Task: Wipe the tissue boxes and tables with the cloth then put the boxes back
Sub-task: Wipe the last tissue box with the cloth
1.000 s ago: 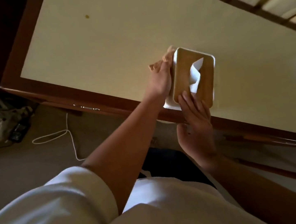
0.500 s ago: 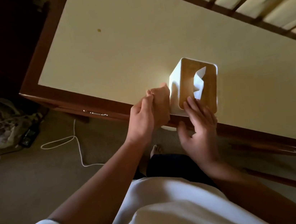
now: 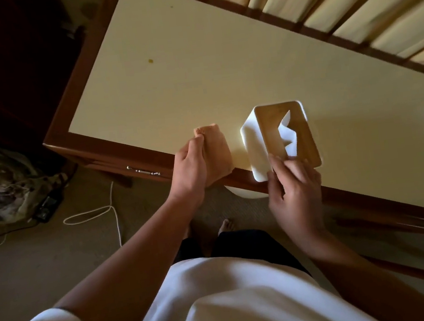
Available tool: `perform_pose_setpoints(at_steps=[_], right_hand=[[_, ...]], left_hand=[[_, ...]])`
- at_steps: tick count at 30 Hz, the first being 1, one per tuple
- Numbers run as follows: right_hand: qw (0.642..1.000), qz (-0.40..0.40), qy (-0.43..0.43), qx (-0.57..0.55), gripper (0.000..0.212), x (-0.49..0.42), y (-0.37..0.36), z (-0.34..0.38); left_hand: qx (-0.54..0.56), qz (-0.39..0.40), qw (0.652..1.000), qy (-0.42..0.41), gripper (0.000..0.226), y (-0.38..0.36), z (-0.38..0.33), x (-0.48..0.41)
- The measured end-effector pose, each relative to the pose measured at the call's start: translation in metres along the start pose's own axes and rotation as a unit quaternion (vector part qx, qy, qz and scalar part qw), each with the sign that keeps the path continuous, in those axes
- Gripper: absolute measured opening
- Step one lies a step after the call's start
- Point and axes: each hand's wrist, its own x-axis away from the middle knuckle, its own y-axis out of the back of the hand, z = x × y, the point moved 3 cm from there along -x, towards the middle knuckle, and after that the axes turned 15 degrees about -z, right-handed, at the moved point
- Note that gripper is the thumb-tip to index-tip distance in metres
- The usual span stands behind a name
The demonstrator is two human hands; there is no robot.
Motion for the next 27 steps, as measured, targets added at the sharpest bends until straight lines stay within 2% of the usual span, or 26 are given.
perform_pose_setpoints(at_steps=[4, 8, 11, 15, 17, 20, 25, 27], right_hand=[[0.999, 0.016, 0.043, -0.02, 0.048, 0.006, 0.009, -0.018], [0.999, 0.015, 0.04, -0.032, 0.061, -0.004, 0.012, -0.033], [1.0, 0.014, 0.015, -0.003, 0.068, -0.015, 0.011, -0.044], [0.998, 0.021, 0.063, 0.001, 0.055, -0.031, 0.006, -0.016], [0.995, 0.064, 0.073, -0.007, 0.058, -0.037, -0.004, 0.006], [0.993, 0.11, 0.041, 0.01, 0.067, -0.035, -0.02, 0.018], [0.995, 0.085, 0.038, -0.039, 0.047, -0.016, -0.009, 0.014], [0.995, 0.079, 0.043, -0.041, 0.047, -0.011, -0.004, 0.014]], left_hand=[[0.011, 0.012, 1.0, 0.008, 0.049, 0.001, 0.003, -0.002], [0.028, -0.002, 0.999, 0.02, 0.05, -0.003, 0.001, 0.003], [0.025, 0.014, 1.0, 0.0, 0.037, -0.012, -0.005, 0.012], [0.016, 0.024, 0.999, -0.025, 0.029, -0.022, -0.005, 0.017], [0.021, 0.017, 0.999, -0.027, 0.034, -0.027, -0.002, 0.016], [-0.02, 0.014, 0.999, -0.042, 0.038, -0.035, -0.001, 0.017], [-0.034, 0.027, 0.999, -0.022, 0.038, -0.032, 0.01, 0.026], [-0.041, 0.058, 0.997, -0.02, 0.038, -0.032, 0.017, 0.036]])
